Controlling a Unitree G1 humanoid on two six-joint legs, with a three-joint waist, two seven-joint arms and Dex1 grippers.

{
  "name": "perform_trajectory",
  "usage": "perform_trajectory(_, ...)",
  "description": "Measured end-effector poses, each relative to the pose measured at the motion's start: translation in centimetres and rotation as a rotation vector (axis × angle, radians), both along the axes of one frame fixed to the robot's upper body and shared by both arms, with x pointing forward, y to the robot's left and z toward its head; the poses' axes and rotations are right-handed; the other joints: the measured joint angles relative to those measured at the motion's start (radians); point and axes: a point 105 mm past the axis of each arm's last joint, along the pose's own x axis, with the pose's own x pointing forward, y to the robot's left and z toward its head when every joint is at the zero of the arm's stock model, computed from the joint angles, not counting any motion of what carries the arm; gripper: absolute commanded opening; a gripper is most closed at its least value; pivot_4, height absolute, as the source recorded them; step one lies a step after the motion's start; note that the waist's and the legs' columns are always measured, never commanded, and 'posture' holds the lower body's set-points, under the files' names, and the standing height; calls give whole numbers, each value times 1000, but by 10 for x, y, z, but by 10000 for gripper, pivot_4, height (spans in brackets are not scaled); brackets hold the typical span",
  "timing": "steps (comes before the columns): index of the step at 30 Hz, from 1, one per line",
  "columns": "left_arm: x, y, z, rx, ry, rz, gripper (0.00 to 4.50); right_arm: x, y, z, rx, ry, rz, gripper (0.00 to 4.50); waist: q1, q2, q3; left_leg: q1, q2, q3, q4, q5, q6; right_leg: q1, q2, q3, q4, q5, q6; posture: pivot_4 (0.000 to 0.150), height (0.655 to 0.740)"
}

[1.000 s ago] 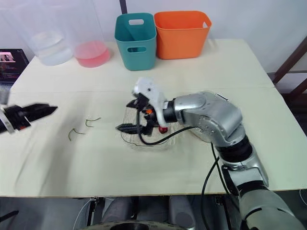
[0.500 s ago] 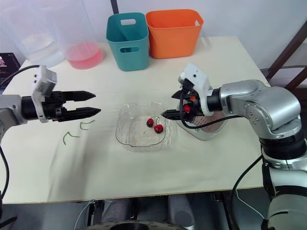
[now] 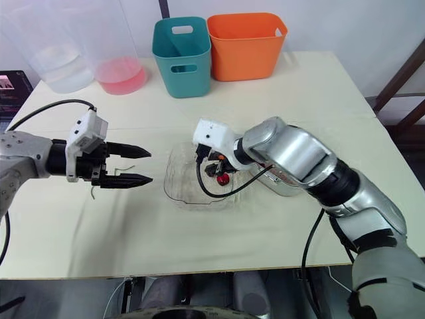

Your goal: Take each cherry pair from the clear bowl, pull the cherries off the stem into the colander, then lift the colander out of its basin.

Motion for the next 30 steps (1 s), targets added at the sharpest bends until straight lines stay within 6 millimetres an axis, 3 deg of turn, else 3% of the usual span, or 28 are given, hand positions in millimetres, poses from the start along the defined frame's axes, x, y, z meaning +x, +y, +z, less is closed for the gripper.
perform_trajectory(7, -6, -1, -12, -3, 42, 1, 35990, 10, 4, -10, -38, -24, 12, 15990, -6, 0, 0, 1, 0, -1, 0, 0, 0, 0, 1, 0, 1, 0, 0, 1500, 7400)
perform_trajectory(10, -8, -5, -11, -9, 32, -6, 35990, 10, 7, -14, -60, -34, 39, 23685, -6, 0, 0, 1, 0, -1, 0, 0, 0, 0, 0, 0, 1, 0, 0, 1500, 7400)
perform_trajectory(14, -8, -5, -11, -12, 40, 1, 35990, 11, 11, -13, -62, -47, 47, 43747, -9, 0, 0, 1, 0, -1, 0, 0, 0, 0, 0, 0, 1, 0, 0, 1500, 7400)
perform_trajectory(15, -7, -5, -11, -15, 39, 2, 35990, 11, 12, -13, -60, -49, 48, 44465, -9, 0, 0, 1, 0, -1, 0, 0, 0, 0, 1, 0, 1, 0, 0, 1500, 7400)
perform_trajectory(23, -5, -10, -8, -45, 24, 10, 35990, 12, 16, -16, -70, -39, 51, 44465, -8, 0, 0, 1, 0, -1, 0, 0, 0, 0, 0, 0, 1, 0, 0, 1500, 7400)
perform_trajectory(25, -5, -10, -8, -46, 24, 12, 35990, 13, 16, -19, -84, -41, 49, 39336, -8, 0, 0, 1, 0, -1, 0, 0, 0, 0, 0, 0, 1, 0, 0, 1500, 7400)
perform_trajectory(28, -5, -12, -8, -51, 23, 8, 35990, 14, 17, -24, -104, -41, 54, 26681, -9, 0, 0, 1, 0, -1, 0, 0, 0, 0, 0, 0, 1, 0, 0, 1500, 7400)
perform_trajectory(30, -6, -13, -7, -57, 23, 8, 35990, 15, 18, -27, -123, -57, 62, 26681, -9, 0, 0, 1, 0, -1, 0, 0, 0, 0, 0, 0, 1, 0, 0, 1500, 7400)
